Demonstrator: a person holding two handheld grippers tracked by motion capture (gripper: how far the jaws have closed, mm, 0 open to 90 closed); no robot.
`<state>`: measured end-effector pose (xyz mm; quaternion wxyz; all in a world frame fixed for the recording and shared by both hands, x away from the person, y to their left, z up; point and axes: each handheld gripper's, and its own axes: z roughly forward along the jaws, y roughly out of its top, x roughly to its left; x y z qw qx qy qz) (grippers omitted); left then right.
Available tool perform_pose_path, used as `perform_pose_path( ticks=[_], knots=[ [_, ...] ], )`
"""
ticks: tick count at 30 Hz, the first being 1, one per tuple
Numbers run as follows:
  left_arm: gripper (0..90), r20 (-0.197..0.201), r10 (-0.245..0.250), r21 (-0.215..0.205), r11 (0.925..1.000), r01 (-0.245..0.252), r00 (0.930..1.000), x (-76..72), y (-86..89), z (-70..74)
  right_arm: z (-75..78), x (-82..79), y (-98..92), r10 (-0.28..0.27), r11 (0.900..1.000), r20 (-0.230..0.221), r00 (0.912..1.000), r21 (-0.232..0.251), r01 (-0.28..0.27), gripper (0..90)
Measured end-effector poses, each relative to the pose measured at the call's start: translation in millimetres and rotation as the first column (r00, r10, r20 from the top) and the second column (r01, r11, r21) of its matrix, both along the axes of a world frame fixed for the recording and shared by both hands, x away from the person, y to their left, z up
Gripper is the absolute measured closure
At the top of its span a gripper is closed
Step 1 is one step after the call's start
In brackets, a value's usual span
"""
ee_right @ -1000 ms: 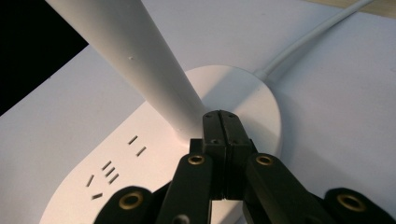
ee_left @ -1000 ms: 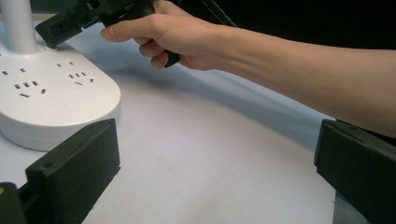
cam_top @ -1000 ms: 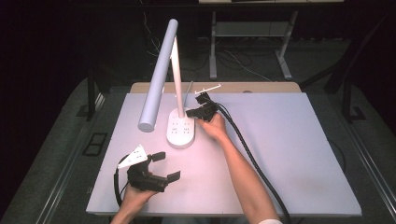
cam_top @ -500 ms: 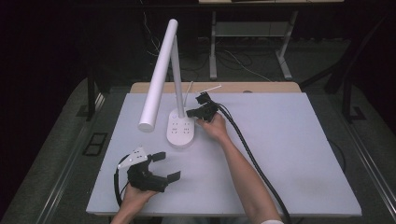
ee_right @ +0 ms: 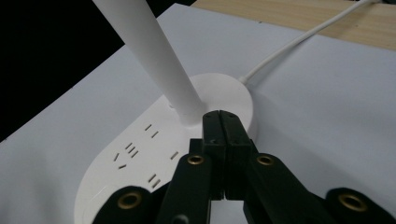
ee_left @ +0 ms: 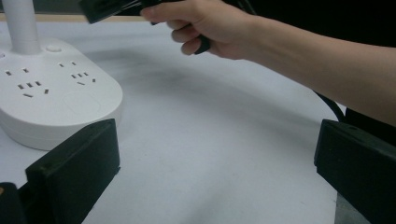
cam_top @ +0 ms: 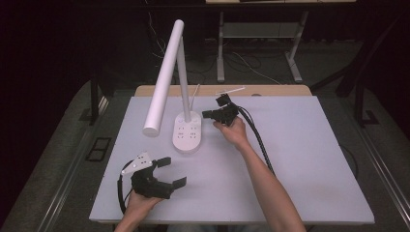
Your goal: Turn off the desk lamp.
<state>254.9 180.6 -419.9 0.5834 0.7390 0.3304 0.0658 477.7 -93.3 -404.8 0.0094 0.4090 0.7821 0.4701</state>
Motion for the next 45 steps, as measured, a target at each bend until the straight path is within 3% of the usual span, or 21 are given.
perform_pose_path(
  ticks=[4,9,17,22,24,27,29,45],
  knots=[
    [0.0,0.000,0.000,0.000,1.0000,0.000,1.0000,-0.5,-0.9,0.0,9.6,-8.1,-10.8,0.007,1.000,0.022,0.9997,-0.006,-0.007,84.7],
    [0.0,0.000,-0.002,0.002,1.0000,0.002,1.0000,-0.6,-1.4,0.1,23.8,-23.1,-25.4,0.006,1.000,0.042,0.9991,0.001,-0.006,74.4],
    [0.0,0.002,-0.002,0.001,1.0000,0.002,1.0000,-1.4,-2.6,0.3,44.6,-52.8,-59.5,-0.024,0.999,0.080,0.9965,0.023,0.023,46.8],
    [0.0,0.004,-0.006,0.005,1.0000,0.006,1.0000,-2.0,-4.3,0.3,50.2,-71.5,-81.4,-0.056,0.998,0.106,0.9928,-0.010,0.057,23.4],
    [0.0,0.004,-0.008,0.006,1.0000,0.008,1.0000,-2.1,-4.6,0.3,50.1,-78.2,-91.2,-0.051,0.999,0.101,0.9936,-0.003,0.051,13.2],
    [0.0,0.003,-0.006,0.005,1.0000,0.006,1.0000,-1.8,-4.8,0.1,50.5,-88.7,-104.8,-0.050,0.999,0.095,0.9943,0.009,0.049,9.4],
    [0.0,0.002,-0.004,0.004,1.0000,0.004,1.0000,-1.5,-4.7,0.1,50.7,-95.0,-112.5,-0.039,0.999,0.090,0.9952,0.011,0.038,0.4],
    [0.0,0.003,-0.001,0.004,1.0000,0.001,1.0000,-1.7,-4.5,0.3,42.0,-153.4,-158.1,-0.057,0.998,0.095,0.9938,0.020,0.055,0.6]
  ],
)
